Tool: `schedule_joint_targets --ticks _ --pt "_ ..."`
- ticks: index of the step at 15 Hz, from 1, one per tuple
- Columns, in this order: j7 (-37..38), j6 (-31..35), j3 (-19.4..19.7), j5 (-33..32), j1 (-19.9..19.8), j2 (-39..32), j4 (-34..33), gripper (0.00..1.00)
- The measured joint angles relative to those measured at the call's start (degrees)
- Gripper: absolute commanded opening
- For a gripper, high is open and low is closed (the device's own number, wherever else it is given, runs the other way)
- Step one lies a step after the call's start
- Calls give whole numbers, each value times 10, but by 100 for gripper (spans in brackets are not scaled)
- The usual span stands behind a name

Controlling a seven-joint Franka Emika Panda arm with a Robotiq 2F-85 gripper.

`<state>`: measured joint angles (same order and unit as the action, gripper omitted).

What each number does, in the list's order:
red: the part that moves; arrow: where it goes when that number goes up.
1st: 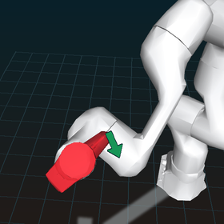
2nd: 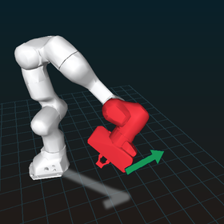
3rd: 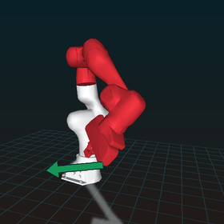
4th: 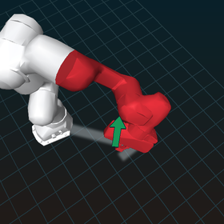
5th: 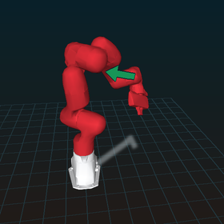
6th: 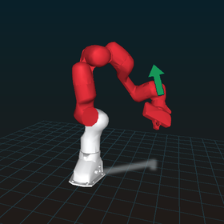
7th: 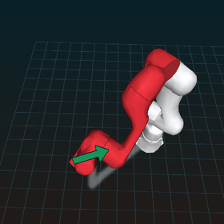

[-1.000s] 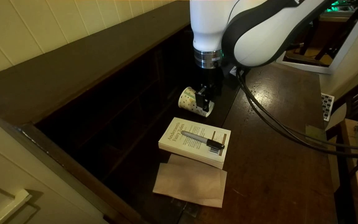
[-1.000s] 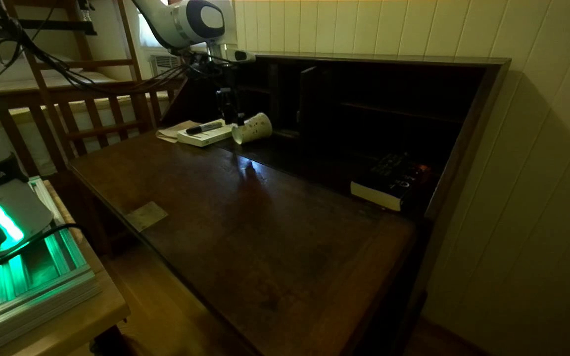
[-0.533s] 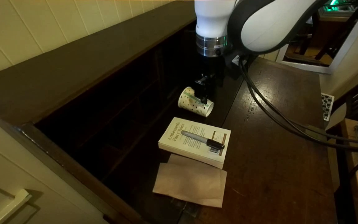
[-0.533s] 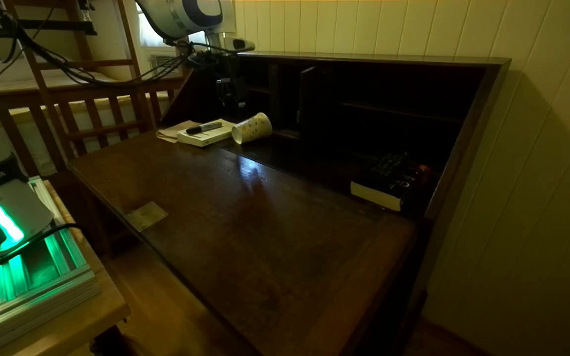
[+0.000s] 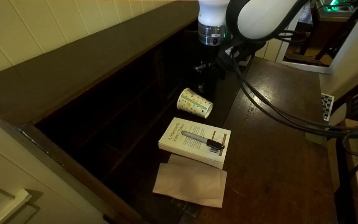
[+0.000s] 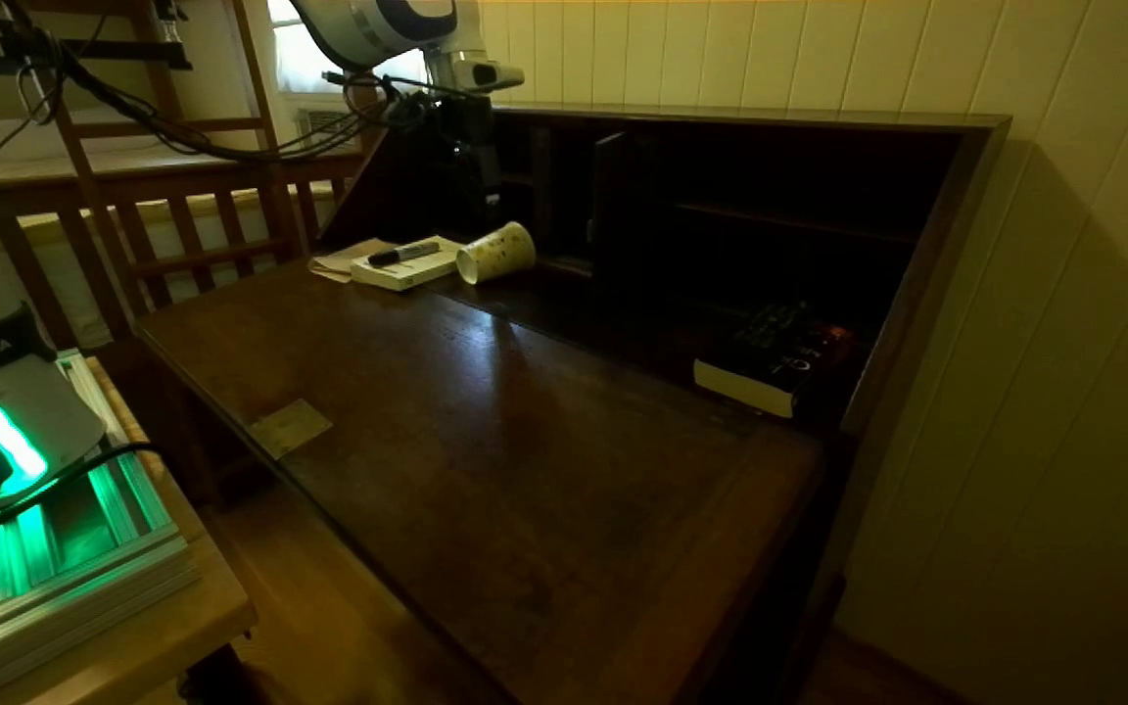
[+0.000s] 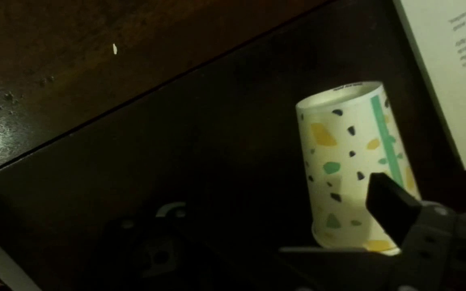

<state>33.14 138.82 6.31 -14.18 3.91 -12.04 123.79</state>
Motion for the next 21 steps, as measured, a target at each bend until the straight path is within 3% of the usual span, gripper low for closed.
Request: schedule_joint_targets --ticks 7,21 --pt "60 36 5 35 -17 -29 -35 100" --pt "65 54 6 131 -26 -112 -124 100"
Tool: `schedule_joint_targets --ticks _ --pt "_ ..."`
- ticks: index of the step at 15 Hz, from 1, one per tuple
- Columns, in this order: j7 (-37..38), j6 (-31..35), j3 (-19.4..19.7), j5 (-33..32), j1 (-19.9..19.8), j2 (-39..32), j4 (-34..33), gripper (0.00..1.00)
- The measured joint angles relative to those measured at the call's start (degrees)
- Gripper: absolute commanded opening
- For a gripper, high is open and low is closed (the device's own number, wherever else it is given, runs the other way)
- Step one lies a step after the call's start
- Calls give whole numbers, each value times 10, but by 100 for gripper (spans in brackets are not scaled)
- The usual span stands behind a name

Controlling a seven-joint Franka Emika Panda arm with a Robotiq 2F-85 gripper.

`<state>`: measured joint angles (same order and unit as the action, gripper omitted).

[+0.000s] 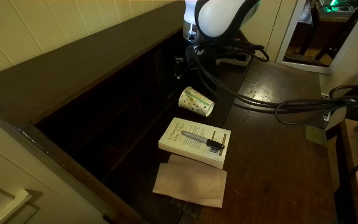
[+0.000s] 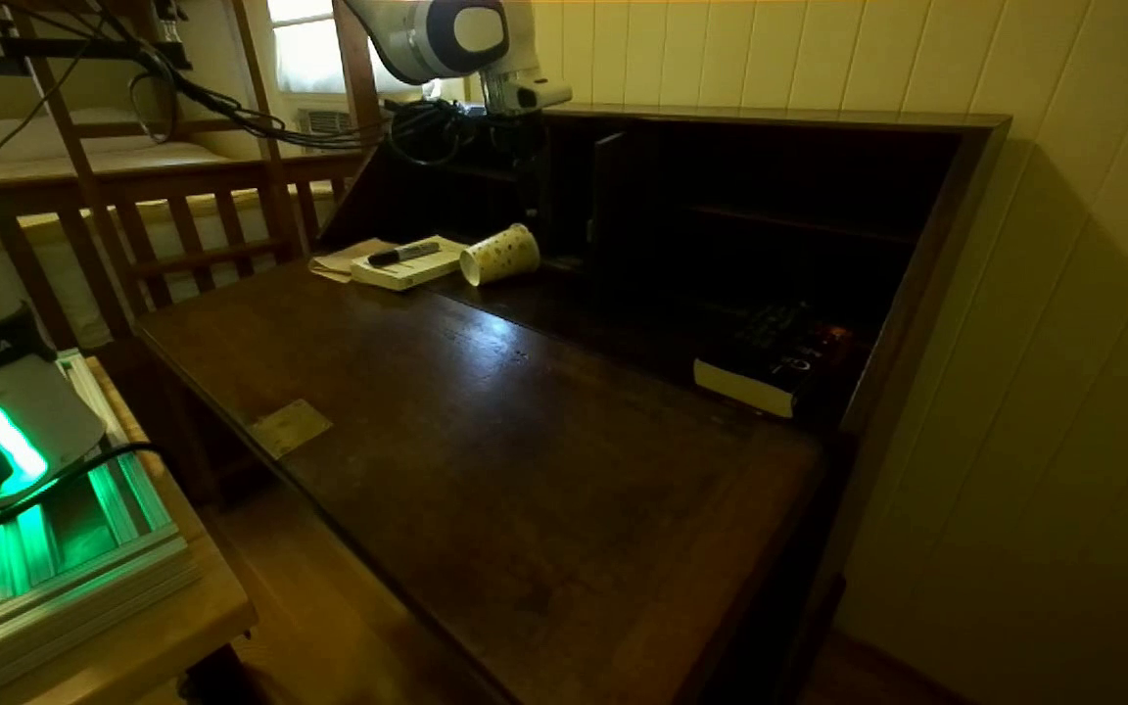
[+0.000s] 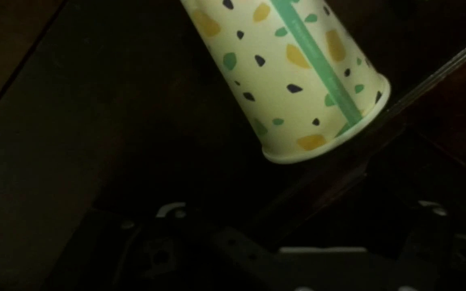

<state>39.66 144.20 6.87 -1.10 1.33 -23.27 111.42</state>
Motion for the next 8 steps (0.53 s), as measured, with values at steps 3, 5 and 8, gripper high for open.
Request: schedule_joint_targets --ticks 3,5,8 --pt "-1 0 0 8 0 -13 -11 100" --pt "-4 0 -1 13 0 -21 -16 100" --pt "-17 -4 -3 25 0 -30 -22 100"
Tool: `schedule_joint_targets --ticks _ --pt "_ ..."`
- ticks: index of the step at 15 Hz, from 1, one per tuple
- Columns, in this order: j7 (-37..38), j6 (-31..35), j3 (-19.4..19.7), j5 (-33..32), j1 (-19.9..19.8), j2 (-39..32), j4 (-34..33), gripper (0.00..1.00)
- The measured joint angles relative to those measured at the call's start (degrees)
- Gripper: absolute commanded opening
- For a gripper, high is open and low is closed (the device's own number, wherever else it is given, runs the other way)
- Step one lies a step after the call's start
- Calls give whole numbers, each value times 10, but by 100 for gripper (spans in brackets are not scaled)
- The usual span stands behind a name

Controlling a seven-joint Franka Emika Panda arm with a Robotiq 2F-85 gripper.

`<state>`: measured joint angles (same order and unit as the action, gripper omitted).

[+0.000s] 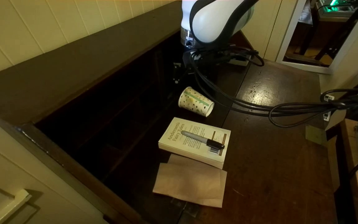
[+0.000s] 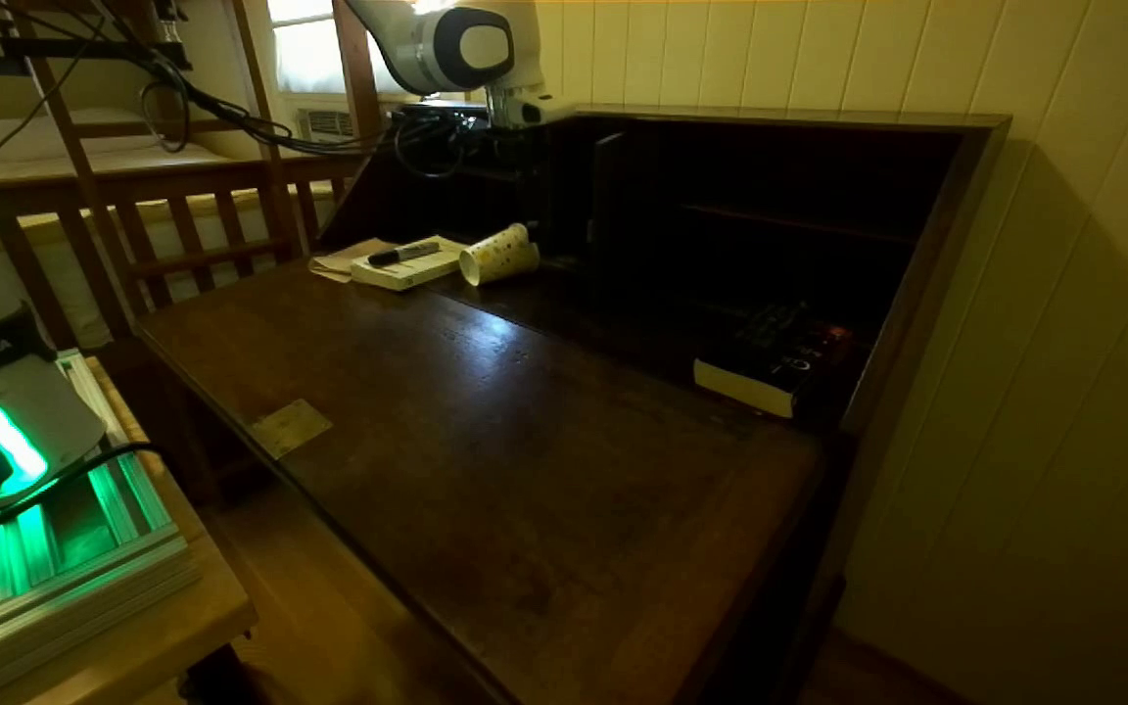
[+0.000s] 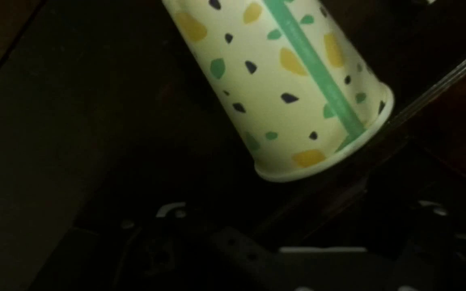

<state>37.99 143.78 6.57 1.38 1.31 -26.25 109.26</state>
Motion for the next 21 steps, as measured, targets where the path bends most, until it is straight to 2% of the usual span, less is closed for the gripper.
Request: schedule_joint_targets --ticks 3,4,5,7,14,15,19,20,21 --pt "-22 -11 -6 17 -2 -6 -4 97" --pt "-31 -17 -7 22 -3 -7 -5 89" --pt "-40 -24 -8 26 -4 -7 -5 72" --pt "-56 -35 -9 31 -4 -7 -7 62" --pt "-89 -51 -9 30 -1 -2 -8 10" --pt "-92 -51 -9 29 1 1 -7 6" --pt "-95 -39 -8 19 13 26 8 0" --pt "-97 -35 -8 15 17 35 16 27" --pt "-99 -32 -8 11 20 43 23 20"
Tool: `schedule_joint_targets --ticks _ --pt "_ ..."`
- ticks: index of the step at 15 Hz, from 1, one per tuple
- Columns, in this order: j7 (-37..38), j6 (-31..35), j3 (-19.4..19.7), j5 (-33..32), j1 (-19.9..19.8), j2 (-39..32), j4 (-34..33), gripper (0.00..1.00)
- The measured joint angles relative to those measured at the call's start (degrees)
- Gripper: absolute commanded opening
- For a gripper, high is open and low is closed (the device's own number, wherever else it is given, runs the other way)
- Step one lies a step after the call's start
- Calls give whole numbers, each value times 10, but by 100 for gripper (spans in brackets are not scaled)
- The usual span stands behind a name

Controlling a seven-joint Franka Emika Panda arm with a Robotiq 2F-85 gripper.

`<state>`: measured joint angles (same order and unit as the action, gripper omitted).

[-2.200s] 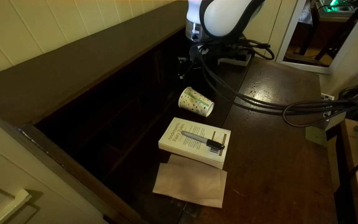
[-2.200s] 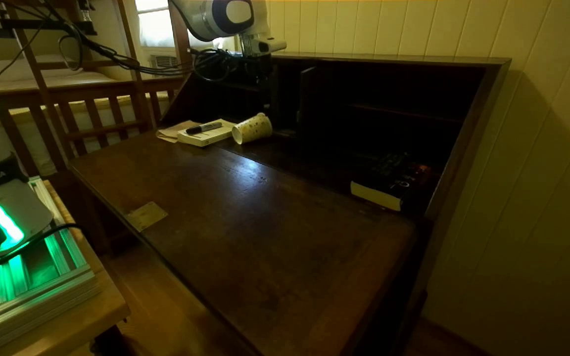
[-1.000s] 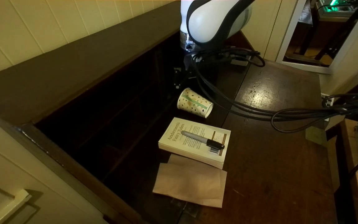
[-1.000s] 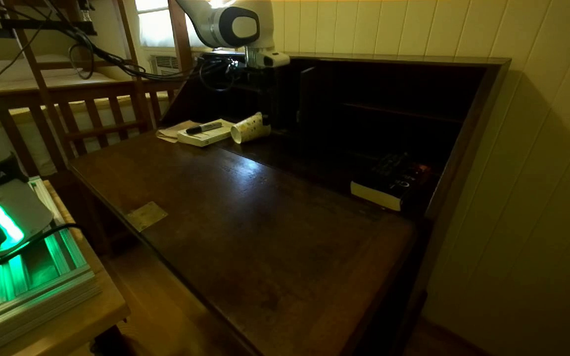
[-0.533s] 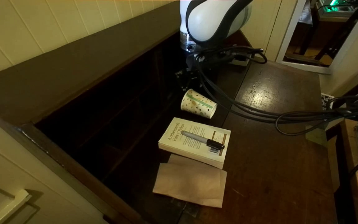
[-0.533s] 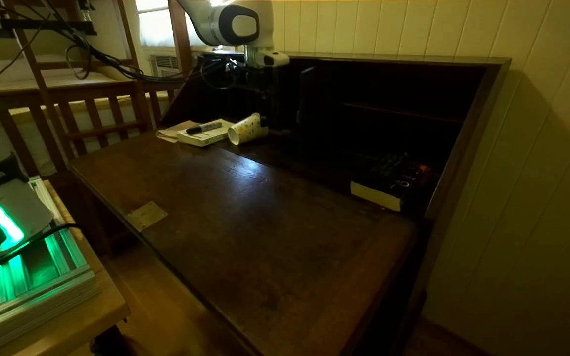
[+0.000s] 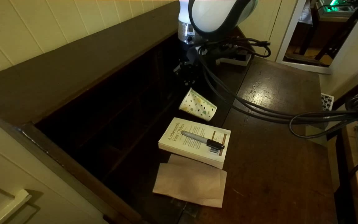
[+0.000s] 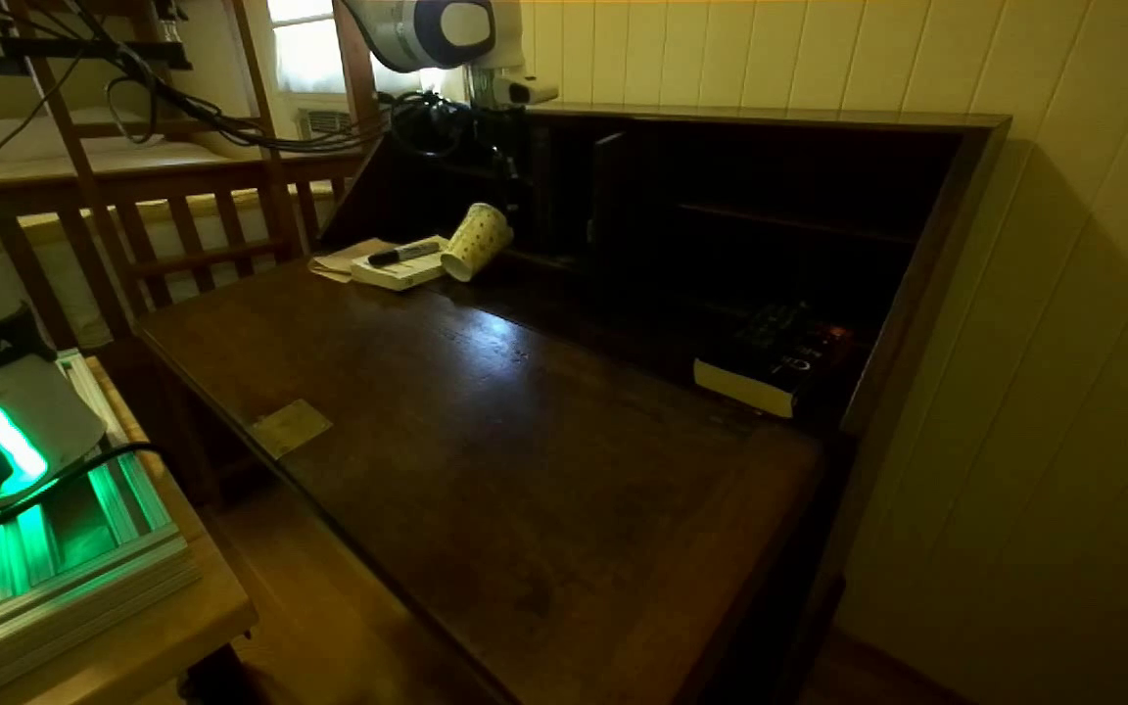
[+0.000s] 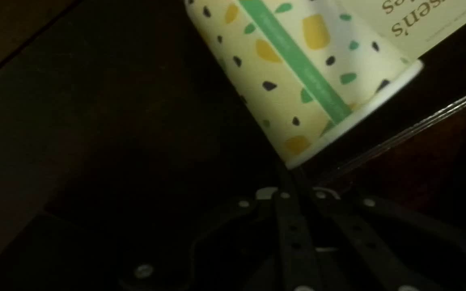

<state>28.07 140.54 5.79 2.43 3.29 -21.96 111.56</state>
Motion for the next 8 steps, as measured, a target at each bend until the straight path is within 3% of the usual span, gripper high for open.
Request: schedule_joint_targets --ticks 1,3,6,8 --pt "0 2 0 -4 2 7 7 7" --pt "-4 9 0 -9 6 16 18 1" --pt "-6 26 0 -17 8 28 33 0" --pt "-7 38 0 -25 8 35 43 27"
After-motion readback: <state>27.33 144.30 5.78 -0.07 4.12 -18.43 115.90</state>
